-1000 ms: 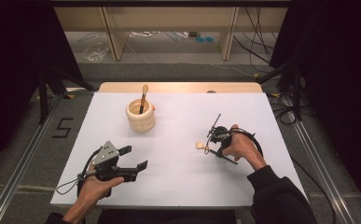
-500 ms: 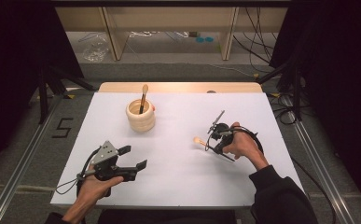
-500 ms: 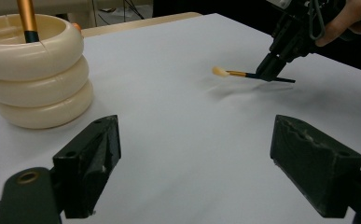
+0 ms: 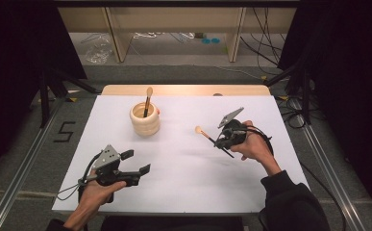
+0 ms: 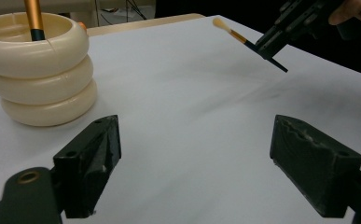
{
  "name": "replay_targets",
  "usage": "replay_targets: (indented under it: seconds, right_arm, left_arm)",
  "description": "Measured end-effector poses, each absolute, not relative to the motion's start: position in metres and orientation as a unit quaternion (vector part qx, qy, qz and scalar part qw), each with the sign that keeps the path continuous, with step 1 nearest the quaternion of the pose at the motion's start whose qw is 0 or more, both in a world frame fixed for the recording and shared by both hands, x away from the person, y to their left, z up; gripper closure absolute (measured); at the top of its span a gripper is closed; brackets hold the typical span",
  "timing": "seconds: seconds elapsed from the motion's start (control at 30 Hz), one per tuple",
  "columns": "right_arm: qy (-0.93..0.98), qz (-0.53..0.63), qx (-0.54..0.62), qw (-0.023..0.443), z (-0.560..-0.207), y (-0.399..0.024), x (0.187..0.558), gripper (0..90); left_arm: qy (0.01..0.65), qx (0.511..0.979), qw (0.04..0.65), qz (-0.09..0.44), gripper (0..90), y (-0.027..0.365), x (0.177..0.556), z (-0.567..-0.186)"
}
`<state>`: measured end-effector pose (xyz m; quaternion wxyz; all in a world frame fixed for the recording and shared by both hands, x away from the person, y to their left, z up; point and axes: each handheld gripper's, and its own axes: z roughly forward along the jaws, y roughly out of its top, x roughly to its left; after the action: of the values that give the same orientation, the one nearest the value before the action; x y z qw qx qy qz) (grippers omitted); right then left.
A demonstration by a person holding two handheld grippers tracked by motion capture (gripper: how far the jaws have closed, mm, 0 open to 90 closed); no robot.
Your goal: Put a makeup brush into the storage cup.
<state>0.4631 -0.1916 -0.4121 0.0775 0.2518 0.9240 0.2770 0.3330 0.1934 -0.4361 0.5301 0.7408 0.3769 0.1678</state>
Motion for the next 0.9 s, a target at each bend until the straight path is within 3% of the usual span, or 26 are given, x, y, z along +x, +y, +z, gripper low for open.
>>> replay_targets:
  seconds: [0.37, 0.9]
  right_arm:
    - [0.891, 0.381, 0.223, 0.106, -0.400, -0.181, 0.452, 83.7]
    - [0.863, 0.479, 0.149, 0.070, -0.394, -0.149, 0.429, 83.7]
  left_arm:
    - [0.374, 0.739, 0.535, 0.169, 16.3, 0.195, 0.334, -0.436]
    - [0.370, 0.715, 0.573, 0.155, 17.5, 0.188, 0.332, -0.430]
